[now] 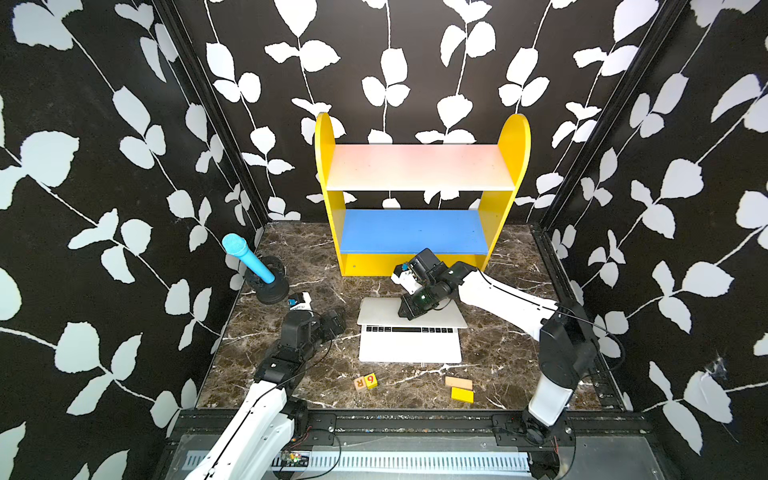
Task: Close the laptop lid and set it aside
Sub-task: Close the lid of the laptop.
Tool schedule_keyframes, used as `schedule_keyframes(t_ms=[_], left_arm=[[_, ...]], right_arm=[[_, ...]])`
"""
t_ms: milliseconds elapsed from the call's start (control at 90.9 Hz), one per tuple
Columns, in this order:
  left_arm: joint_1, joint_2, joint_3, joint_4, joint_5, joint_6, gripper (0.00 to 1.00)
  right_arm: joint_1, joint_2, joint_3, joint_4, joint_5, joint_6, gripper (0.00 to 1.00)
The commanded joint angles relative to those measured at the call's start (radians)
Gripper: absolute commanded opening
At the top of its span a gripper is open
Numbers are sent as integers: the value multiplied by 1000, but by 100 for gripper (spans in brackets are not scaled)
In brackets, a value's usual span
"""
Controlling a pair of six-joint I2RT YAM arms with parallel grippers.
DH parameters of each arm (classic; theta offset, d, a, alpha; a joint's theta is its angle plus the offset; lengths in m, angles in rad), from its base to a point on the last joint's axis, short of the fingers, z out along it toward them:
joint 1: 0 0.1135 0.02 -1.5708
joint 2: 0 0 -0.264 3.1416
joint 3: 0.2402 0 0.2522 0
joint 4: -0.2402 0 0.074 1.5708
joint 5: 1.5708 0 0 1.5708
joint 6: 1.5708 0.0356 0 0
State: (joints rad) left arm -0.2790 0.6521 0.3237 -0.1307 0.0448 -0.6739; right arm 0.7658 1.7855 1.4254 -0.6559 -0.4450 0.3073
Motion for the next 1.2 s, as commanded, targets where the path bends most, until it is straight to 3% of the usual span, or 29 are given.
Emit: schedule_keyframes(t_ms=[0,1188], left_arm=[[-2,-9,-14,-14,-3,3,98],[-2,-6,-14,-12,-2,2,98]], right_arm=[[12,25,-14,-16,8,-11,0],[31,127,-23,-15,29,-19,0]])
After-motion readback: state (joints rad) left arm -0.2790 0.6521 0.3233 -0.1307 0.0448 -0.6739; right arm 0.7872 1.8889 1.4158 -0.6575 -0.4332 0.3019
